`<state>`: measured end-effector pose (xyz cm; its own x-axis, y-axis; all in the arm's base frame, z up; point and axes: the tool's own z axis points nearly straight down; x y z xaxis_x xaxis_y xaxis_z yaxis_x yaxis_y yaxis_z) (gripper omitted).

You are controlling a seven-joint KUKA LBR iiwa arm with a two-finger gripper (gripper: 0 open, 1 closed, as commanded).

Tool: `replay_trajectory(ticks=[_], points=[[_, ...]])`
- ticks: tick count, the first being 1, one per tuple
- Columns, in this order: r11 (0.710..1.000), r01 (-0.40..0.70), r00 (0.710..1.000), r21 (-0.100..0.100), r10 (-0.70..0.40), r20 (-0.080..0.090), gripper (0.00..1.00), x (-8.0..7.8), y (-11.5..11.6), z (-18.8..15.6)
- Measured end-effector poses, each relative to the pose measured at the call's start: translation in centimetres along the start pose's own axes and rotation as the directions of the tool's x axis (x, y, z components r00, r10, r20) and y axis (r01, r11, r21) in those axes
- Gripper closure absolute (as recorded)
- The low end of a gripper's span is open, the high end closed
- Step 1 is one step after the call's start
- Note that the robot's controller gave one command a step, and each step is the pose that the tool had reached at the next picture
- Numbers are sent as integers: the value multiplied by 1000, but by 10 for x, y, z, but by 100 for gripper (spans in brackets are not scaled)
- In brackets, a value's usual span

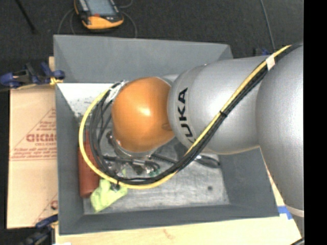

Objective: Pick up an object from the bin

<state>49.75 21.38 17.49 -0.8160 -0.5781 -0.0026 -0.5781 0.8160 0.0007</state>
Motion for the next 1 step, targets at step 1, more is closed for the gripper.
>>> replay_trajectory(ticks=[1], points=[[1000,-2,1000,-1,2,0,100,0,0,0]])
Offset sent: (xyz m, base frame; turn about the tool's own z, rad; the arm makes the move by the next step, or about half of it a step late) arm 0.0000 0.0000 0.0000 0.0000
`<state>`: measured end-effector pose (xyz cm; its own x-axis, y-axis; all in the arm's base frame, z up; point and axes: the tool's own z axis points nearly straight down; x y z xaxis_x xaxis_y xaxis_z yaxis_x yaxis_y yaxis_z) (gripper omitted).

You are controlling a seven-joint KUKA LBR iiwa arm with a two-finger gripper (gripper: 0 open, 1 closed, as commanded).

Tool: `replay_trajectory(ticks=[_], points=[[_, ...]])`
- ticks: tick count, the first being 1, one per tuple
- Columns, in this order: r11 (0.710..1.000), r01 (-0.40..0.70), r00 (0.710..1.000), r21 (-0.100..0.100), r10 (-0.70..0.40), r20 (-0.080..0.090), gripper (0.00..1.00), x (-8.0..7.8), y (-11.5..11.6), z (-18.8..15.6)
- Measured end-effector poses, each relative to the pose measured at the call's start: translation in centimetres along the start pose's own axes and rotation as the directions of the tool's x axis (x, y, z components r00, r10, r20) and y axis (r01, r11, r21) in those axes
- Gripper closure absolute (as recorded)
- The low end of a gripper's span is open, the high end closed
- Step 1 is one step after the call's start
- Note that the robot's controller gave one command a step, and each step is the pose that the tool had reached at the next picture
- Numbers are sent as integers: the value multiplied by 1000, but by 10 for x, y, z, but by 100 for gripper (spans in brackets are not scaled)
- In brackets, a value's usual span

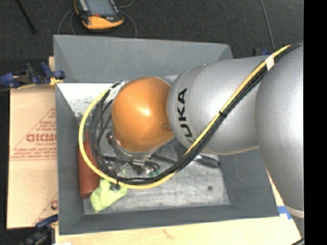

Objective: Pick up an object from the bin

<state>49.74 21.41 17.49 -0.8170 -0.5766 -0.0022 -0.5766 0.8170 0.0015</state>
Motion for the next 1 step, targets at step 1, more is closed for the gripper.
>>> replay_trajectory(ticks=[1], points=[[1000,-1,1000,0,1,-1,100,0,0,0]])
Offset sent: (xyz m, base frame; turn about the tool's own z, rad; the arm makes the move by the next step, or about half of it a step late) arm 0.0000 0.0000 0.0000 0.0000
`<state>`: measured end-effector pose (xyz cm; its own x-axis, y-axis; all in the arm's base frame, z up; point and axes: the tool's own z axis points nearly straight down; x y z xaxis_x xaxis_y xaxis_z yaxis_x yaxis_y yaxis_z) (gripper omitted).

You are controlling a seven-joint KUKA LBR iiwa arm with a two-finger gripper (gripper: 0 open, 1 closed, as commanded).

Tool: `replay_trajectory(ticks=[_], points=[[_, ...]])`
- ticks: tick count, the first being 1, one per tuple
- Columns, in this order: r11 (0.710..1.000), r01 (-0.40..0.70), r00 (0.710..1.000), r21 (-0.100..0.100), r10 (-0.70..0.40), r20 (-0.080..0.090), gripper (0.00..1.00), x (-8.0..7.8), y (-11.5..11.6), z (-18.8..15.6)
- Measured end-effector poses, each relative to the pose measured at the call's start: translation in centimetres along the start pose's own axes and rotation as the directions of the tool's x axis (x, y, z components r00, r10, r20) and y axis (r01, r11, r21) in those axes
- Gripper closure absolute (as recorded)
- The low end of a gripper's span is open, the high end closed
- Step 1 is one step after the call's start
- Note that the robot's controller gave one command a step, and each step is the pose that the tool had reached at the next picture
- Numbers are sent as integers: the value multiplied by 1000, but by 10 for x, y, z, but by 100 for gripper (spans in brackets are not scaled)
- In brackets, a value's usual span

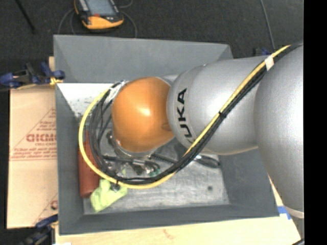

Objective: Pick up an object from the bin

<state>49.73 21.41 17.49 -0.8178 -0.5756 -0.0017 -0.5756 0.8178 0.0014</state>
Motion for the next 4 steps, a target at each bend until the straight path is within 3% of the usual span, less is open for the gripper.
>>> replay_trajectory(ticks=[4], points=[[1000,-2,1000,0,2,-1,100,0,0,0]])
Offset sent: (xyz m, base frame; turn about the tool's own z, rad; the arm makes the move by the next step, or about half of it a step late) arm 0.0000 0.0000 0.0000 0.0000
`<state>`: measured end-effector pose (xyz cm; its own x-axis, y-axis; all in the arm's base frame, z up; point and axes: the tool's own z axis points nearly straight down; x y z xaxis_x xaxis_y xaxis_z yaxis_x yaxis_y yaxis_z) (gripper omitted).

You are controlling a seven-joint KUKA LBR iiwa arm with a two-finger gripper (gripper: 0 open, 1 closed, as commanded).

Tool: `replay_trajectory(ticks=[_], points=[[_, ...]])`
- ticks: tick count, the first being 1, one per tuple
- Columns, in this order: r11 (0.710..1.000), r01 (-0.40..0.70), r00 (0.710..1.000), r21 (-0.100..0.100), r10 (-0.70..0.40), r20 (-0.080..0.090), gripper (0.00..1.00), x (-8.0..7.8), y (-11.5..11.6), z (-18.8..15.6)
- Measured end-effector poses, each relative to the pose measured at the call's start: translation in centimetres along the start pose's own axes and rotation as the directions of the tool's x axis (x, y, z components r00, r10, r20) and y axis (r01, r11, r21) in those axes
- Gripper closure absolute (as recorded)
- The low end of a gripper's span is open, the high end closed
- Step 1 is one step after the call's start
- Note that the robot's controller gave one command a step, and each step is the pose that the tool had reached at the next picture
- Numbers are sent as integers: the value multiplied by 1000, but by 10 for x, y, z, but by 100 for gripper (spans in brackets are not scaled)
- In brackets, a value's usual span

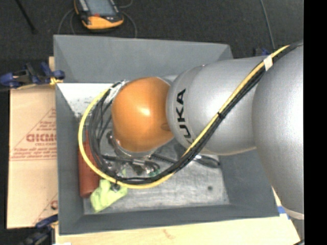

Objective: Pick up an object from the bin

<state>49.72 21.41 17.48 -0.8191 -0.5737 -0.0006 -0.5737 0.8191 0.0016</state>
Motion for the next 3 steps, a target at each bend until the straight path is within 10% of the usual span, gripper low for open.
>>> replay_trajectory(ticks=[1,2,3], points=[[999,-41,999,1,41,8,100,-4,-45,101],[999,-42,999,1,42,8,100,-4,-45,101],[997,-74,997,4,74,7,0,0,-58,14]])
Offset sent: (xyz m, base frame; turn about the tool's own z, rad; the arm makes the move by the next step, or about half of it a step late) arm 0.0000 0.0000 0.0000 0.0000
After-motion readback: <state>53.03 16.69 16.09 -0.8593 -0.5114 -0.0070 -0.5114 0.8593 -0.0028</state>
